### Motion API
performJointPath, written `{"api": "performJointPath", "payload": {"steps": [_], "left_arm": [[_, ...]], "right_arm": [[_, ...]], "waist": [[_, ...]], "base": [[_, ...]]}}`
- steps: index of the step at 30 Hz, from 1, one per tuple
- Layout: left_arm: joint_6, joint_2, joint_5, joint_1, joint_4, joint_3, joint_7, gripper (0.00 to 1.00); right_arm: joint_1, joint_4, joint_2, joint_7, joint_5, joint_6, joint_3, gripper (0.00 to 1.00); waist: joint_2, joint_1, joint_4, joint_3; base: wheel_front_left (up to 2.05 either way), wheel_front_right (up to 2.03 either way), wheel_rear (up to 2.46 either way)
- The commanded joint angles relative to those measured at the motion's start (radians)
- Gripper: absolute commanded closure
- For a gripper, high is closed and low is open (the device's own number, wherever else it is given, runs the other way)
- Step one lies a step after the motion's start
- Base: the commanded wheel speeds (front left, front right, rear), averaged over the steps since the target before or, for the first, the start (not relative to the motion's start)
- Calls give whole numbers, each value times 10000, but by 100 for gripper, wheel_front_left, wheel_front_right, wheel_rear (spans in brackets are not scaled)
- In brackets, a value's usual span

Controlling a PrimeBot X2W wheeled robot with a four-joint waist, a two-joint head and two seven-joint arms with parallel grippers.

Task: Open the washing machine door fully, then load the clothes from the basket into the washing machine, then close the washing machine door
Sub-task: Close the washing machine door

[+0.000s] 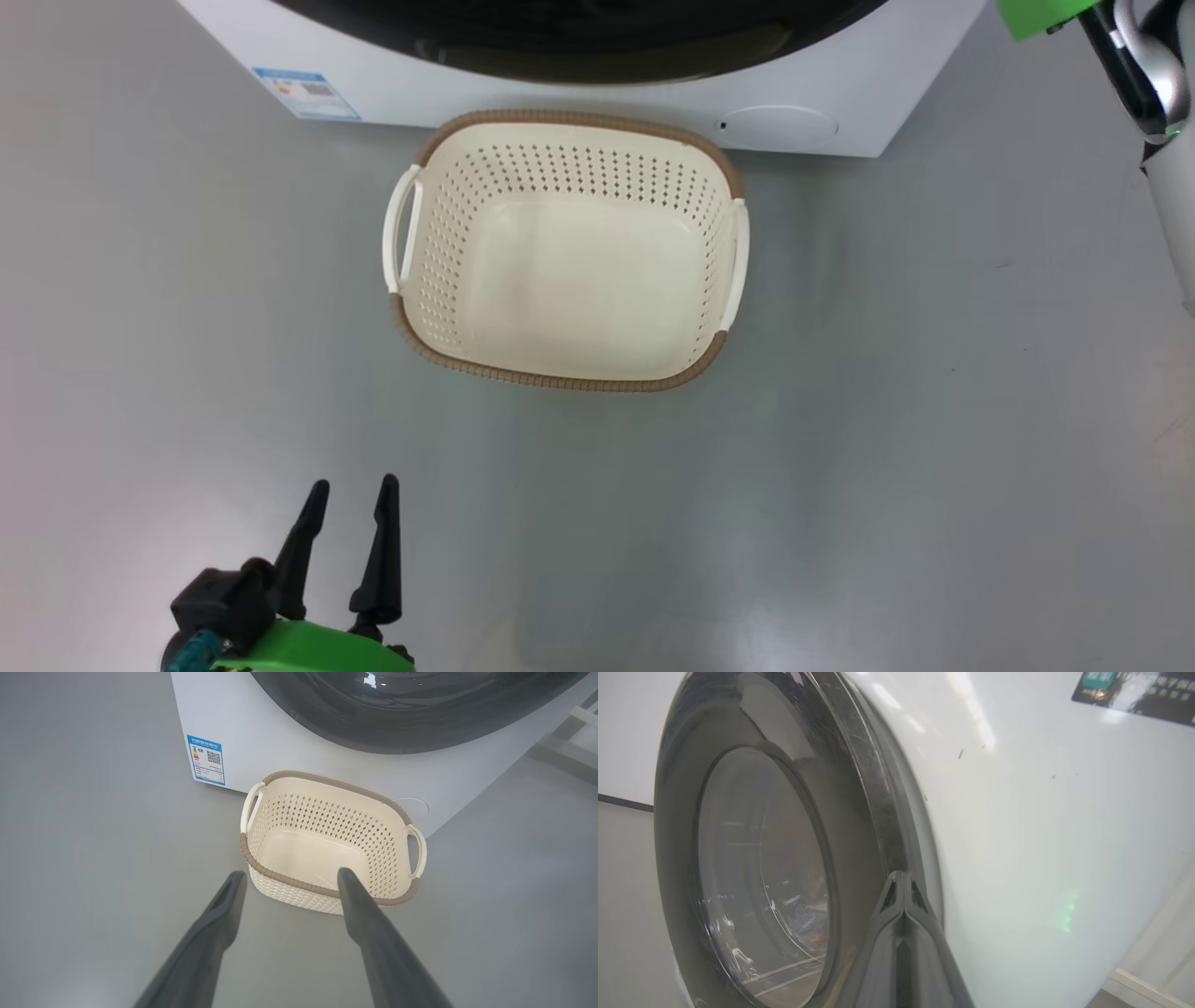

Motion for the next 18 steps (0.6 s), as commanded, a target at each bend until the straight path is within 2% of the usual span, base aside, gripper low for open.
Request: {"api": "performJointPath", "payload": {"steps": [1, 3, 4, 5, 7, 8, 9, 18], "left_arm": [[56, 118, -82, -164, -136, 355, -65, 0], [54, 118, -179, -186, -118, 371, -65, 0], [57, 118, -250, -185, -100, 387, -65, 0], [55, 118, -332, -180, -84, 394, -65, 0], [68, 118, -480, -165, -61, 421, -65, 0], [129, 118, -494, -151, -50, 457, -65, 0], [152, 118, -581, -128, -35, 458, -65, 0], [445, 118, -864, 411, -4, 397, -65, 0]], "right_arm": [[347, -422, -1, 43, 124, -69, -132, 100], [720, -784, 40, 43, 235, -69, -231, 100], [981, -991, 66, 43, 247, -69, -252, 96], [1248, -1199, 89, 43, 309, -69, -314, 71], [1830, -1620, 125, 43, 422, -69, -469, 42], [2140, -1824, 135, 43, 462, -69, -514, 18], [2458, -2036, 143, 43, 486, -69, -537, 0], [6045, -3723, 191, 43, 780, -69, -1125, 0]], "waist": [[-1, 0, -150, -176], [-1, 0, -252, -356], [-1, 0, -308, -468], [-1, 0, -359, -583], [-1, 0, -478, -829], [-1, 0, -553, -954], [-1, 0, -634, -1080], [-1, 0, -1447, -2705]], "base": [[0, 0, 0], [0, 0, 0], [0, 0, 0], [0, 0, 0], [0, 0, 0], [0, 0, 0], [0, 0, 0], [0, 0, 0]]}}
